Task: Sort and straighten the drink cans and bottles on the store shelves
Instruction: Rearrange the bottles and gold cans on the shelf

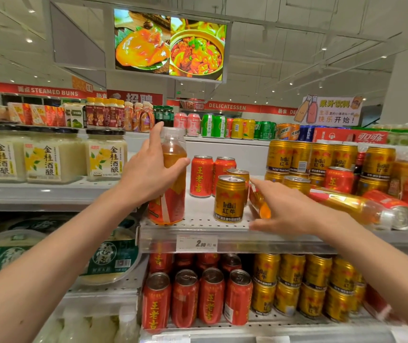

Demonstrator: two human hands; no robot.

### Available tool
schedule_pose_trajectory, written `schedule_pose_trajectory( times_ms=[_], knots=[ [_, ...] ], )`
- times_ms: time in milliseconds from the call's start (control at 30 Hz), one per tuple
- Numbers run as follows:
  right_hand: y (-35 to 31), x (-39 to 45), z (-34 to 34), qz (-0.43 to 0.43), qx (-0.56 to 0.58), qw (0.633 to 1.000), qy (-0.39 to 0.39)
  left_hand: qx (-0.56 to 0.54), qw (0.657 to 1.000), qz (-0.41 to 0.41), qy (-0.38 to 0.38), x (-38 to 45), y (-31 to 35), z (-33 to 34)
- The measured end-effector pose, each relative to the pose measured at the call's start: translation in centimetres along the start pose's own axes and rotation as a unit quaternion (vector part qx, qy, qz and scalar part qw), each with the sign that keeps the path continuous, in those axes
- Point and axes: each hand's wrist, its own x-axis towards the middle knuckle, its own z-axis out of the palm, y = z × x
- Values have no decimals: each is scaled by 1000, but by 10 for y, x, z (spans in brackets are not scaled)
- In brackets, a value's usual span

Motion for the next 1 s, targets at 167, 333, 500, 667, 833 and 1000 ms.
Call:
schedule_pose_trajectory(
  times_ms=[167,333,500,667,833,1000],
  knots=[
    [9,-13,10,-34,-18,999,20,11,1000,0,3,-2,1,1],
    [19,-14,-22,-8,104,990,99,9,1000,-1,11,-3,2,1],
    [26,7,-47,40,262,933,244,13,1000,-9,17,-4,5,1],
    [20,39,-36,61,321,909,258,18,1000,-14,15,-6,6,1],
    [7,43,-8,69,341,897,274,28,999,-15,17,-8,4,0],
    [0,34,4,59,370,878,299,50,998,-18,24,-12,8,-1]
  ],
)
